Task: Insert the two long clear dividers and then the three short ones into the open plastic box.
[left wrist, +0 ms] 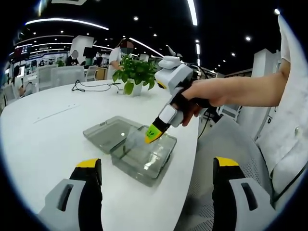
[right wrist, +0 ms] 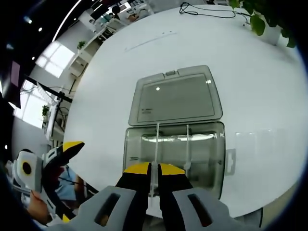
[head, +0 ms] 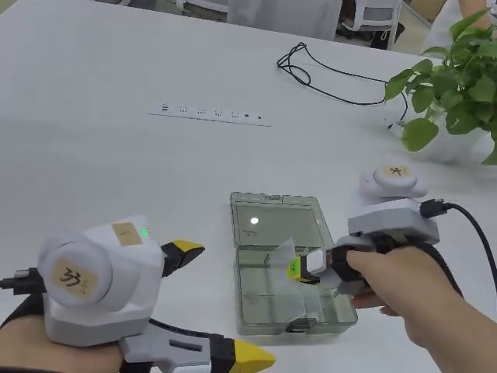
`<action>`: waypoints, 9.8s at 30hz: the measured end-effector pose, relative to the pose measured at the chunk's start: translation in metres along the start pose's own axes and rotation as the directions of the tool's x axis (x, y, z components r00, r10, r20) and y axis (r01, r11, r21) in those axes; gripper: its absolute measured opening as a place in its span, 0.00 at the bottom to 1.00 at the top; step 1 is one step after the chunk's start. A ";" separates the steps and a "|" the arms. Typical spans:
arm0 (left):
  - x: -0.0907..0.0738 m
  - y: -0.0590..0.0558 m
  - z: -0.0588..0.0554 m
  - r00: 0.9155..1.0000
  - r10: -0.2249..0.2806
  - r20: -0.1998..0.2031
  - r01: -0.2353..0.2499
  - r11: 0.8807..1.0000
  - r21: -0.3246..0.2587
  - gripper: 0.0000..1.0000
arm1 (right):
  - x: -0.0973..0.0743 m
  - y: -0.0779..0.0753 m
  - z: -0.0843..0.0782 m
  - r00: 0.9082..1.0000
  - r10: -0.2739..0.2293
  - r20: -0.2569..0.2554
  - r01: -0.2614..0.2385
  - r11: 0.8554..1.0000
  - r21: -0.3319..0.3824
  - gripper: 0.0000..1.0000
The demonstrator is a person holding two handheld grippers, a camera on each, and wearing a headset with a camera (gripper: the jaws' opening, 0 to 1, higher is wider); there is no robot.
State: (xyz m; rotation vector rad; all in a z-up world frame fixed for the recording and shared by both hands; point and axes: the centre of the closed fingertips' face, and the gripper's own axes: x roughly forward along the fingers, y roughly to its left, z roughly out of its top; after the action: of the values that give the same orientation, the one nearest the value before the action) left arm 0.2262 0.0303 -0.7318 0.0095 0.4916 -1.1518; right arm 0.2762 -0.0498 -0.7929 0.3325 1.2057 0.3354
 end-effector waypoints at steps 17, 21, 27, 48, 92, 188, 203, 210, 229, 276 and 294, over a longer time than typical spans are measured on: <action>0.000 -0.001 -0.002 1.000 0.003 -0.004 -0.003 1.000 -0.014 0.97 | 0.002 0.003 0.001 0.998 -0.063 0.000 0.062 0.989 -0.132 0.07; 0.000 -0.001 -0.002 1.000 0.005 -0.006 -0.005 1.000 -0.017 0.97 | 0.003 0.004 0.001 0.996 -0.085 0.000 0.083 0.981 -0.174 0.07; 0.000 -0.001 -0.003 1.000 0.008 -0.004 -0.008 1.000 -0.023 0.97 | 0.004 0.006 0.001 0.993 -0.118 0.002 0.114 0.962 -0.248 0.07; 0.002 0.001 -0.001 1.000 0.012 -0.012 -0.012 1.000 -0.029 0.97 | 0.028 0.005 -0.006 1.000 -0.011 -0.026 0.005 0.977 -0.214 0.09; -0.026 -0.002 0.019 0.982 0.190 0.004 -0.189 0.980 -0.055 0.97 | -0.004 0.018 0.008 0.972 0.229 0.059 -0.216 0.961 -0.173 0.25; -0.003 0.011 0.022 0.992 0.125 0.033 -0.120 0.986 -0.119 0.97 | -0.003 -0.151 0.000 0.947 -0.132 -0.293 -0.277 0.131 -0.952 0.33; -0.001 0.009 0.028 0.993 0.112 0.025 -0.109 0.989 -0.100 0.96 | -0.022 -0.147 0.004 0.969 -0.110 -0.220 -0.202 0.160 -0.966 0.33; 0.003 0.006 0.032 0.995 0.102 0.022 -0.100 0.990 -0.095 0.95 | -0.042 -0.135 0.013 0.986 -0.082 -0.145 -0.131 0.157 -0.979 0.33; 0.024 -0.003 0.069 0.995 0.040 0.090 -0.012 0.955 -0.296 0.75 | -0.096 -0.050 0.015 0.999 0.050 0.001 -0.005 0.118 -0.993 0.33; 0.062 -0.055 0.081 0.979 -0.147 0.143 0.204 0.766 -0.610 0.01 | -0.128 0.047 -0.007 0.995 0.099 0.029 0.035 -0.065 -0.997 0.33; 0.061 -0.057 0.081 0.973 -0.163 0.161 0.228 0.742 -0.630 0.00 | -0.127 0.050 -0.009 0.996 0.089 0.021 0.031 -0.112 -0.993 0.33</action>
State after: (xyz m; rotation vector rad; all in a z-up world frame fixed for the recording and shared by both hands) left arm 0.2252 -0.0671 -0.6688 -0.7182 0.8016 -1.1283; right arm 0.2236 -0.0578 -0.6665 -1.0679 0.4999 1.2053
